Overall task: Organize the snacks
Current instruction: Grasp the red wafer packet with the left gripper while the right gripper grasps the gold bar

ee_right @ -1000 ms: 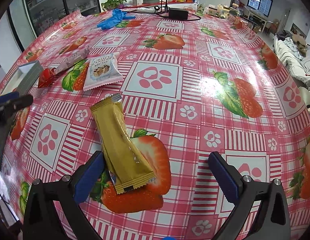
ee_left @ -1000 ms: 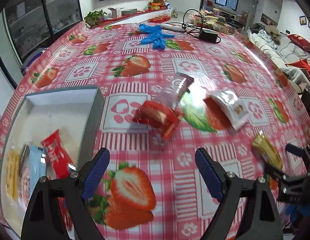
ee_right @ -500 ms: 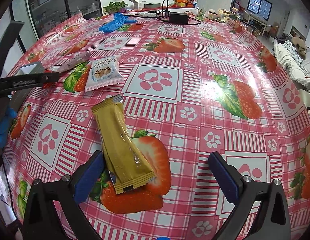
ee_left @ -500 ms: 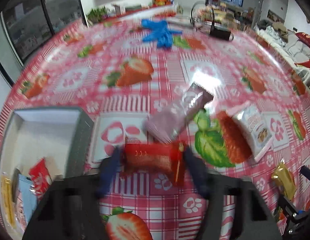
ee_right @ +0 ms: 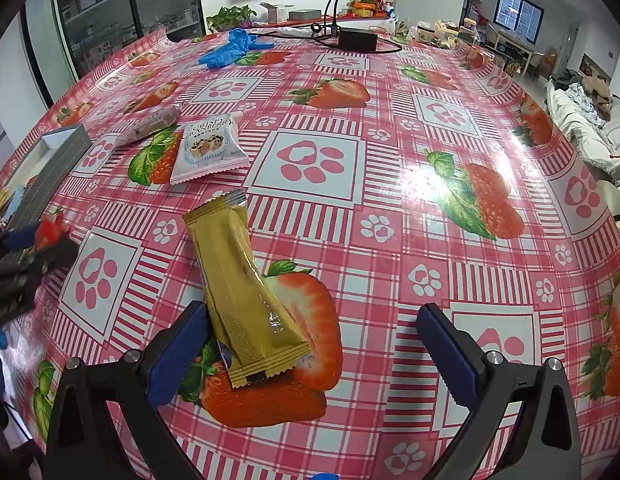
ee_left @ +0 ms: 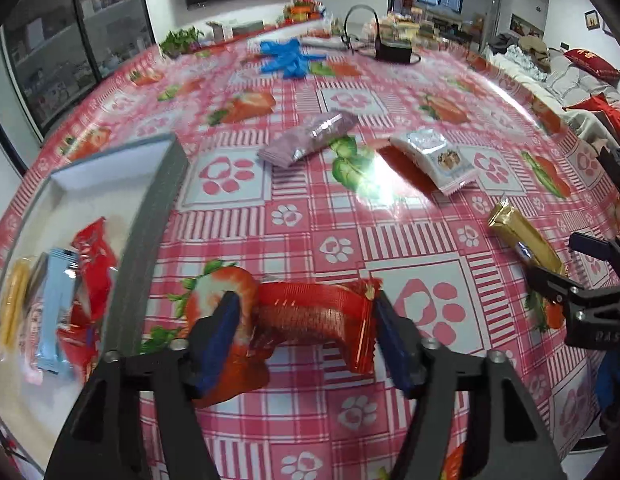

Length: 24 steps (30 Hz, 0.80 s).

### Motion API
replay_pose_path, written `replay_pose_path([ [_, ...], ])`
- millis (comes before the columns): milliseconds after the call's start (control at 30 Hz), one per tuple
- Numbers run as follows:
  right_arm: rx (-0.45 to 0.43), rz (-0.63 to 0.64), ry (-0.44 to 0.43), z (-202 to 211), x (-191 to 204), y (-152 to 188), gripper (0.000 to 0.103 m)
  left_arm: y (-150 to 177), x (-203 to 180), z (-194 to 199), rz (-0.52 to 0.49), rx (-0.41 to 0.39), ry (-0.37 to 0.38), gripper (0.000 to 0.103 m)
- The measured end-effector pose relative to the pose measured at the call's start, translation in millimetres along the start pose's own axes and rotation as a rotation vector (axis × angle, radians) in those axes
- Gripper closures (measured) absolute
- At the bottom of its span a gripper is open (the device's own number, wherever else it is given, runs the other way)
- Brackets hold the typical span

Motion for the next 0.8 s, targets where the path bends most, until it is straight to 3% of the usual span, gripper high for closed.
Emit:
replay_pose_path([
  [233, -0.010, -0.002, -0.001, 1, 0, 0, 0.000, -3, 3, -14, 0.006, 0.021, -0.003, 0.021],
  [633, -0.027, -0.004, -0.002, 1, 0, 0, 0.000, -3, 1, -18, 0.044, -0.011, 0.009, 0.013],
  [700, -0.015, -0.010, 0.006, 1, 0, 0, 0.000, -3, 0, -19, 0.049, -0.008, 0.004, 0.004],
  [800, 0.000, -0.007, 0.006, -1, 7, -2, 0.000, -1, 1, -22, 0.065, 0.001, -0.006, 0.000],
])
Point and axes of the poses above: each gripper's, at about its wrist camera, not at the fingertips, and z roughly against the way its jaws point, x to its left, y to its underside, the point moved 9 cm from there along -z, roughly the way its jaws point, and after that the axes turned 8 degrees about -z, right-handed, at the moved point
